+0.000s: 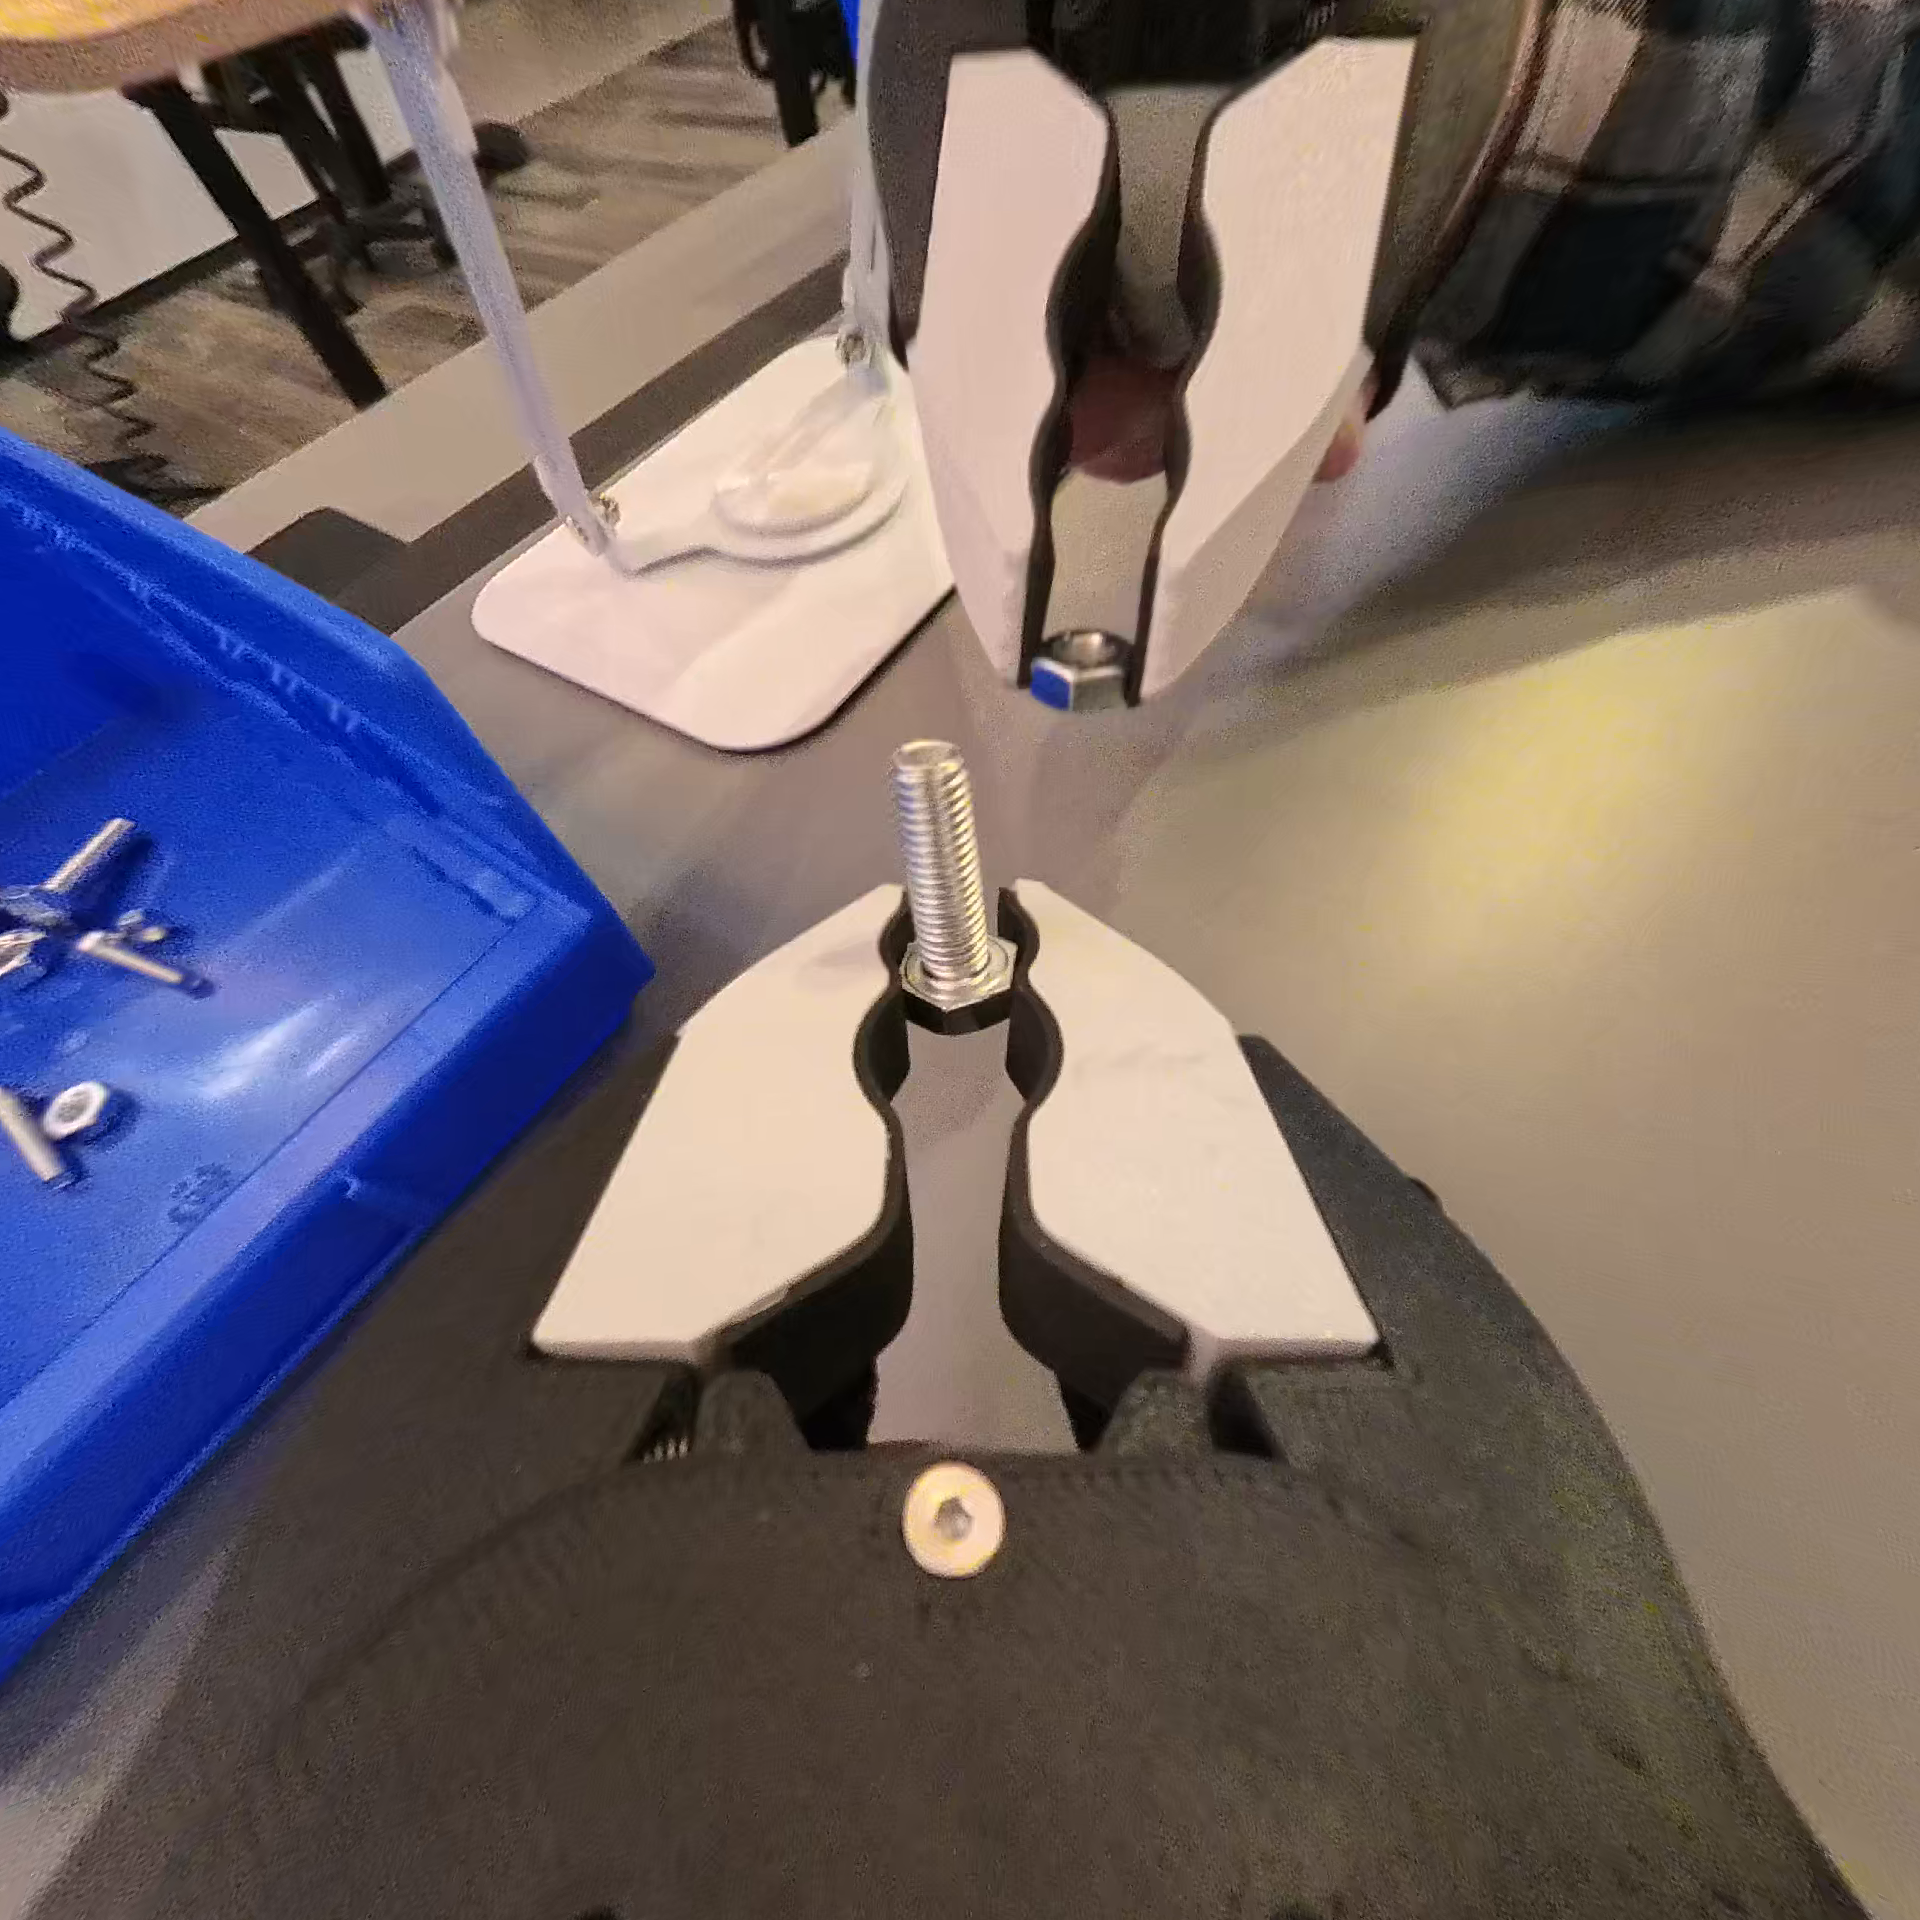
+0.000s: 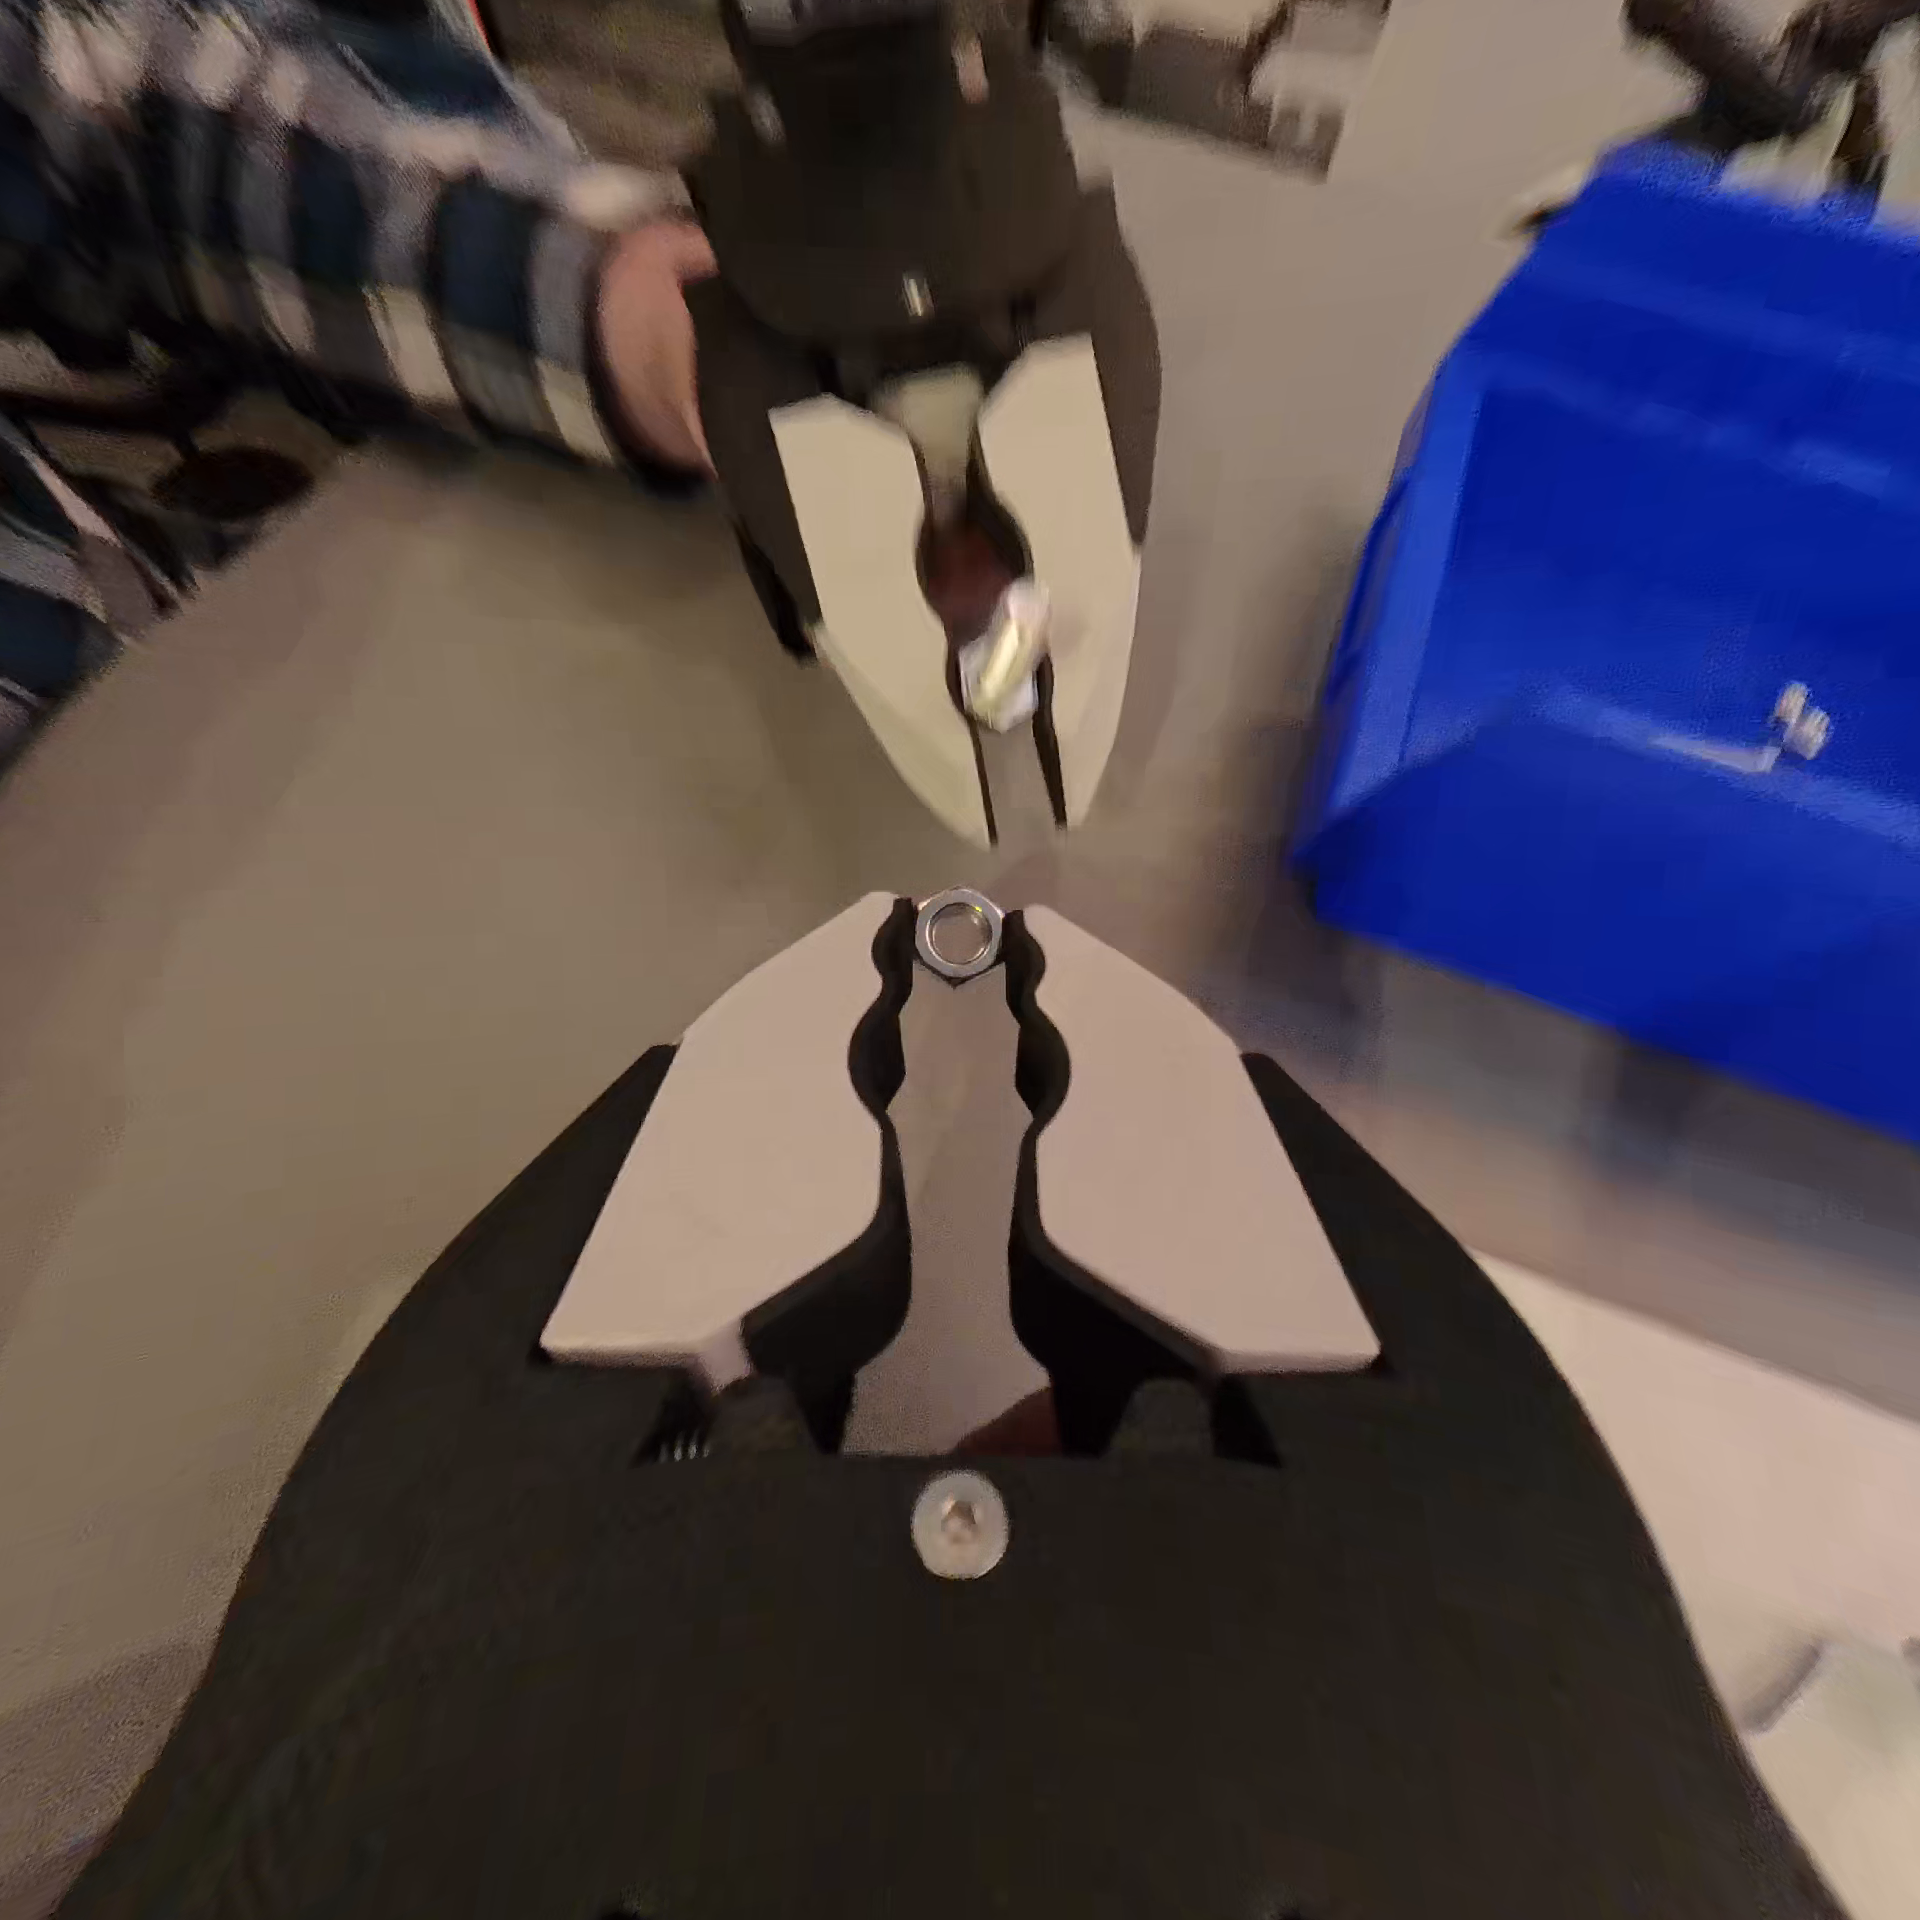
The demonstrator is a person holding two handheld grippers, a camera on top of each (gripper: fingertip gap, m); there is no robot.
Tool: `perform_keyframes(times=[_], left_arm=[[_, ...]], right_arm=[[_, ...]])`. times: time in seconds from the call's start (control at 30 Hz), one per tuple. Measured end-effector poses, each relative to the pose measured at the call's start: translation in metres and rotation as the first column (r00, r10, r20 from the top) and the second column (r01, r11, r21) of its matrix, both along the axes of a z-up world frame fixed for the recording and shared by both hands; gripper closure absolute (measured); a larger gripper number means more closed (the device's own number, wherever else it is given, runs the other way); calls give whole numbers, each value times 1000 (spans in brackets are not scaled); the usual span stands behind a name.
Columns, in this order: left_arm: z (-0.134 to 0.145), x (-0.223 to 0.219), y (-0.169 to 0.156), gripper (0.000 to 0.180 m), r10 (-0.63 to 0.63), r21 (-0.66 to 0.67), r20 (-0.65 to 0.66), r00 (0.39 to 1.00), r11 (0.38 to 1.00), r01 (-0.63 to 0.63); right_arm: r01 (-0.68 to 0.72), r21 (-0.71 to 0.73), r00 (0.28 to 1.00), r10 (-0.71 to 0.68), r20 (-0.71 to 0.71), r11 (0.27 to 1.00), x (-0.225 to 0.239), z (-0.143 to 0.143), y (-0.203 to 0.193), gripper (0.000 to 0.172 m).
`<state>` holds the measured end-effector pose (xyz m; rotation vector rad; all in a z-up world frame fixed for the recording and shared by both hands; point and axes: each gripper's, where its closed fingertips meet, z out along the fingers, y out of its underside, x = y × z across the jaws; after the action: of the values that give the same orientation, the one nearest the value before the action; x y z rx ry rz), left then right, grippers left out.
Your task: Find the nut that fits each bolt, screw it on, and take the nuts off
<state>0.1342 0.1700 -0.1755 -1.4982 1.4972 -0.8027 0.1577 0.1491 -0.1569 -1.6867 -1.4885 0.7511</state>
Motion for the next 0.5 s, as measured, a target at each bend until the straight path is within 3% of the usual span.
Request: perform_keyframes(times=[0.17, 0.5], left_arm=[[7, 0, -14, 166, -89, -66, 52, 995, 994, 92], [13, -9, -52, 167, -335, -173, 77, 939, 923, 344]], right_arm=[[-94, 108, 994, 100, -49, 990, -29, 45, -6, 154], [-290, 139, 957, 286, 46, 947, -54, 49, -21, 154]])
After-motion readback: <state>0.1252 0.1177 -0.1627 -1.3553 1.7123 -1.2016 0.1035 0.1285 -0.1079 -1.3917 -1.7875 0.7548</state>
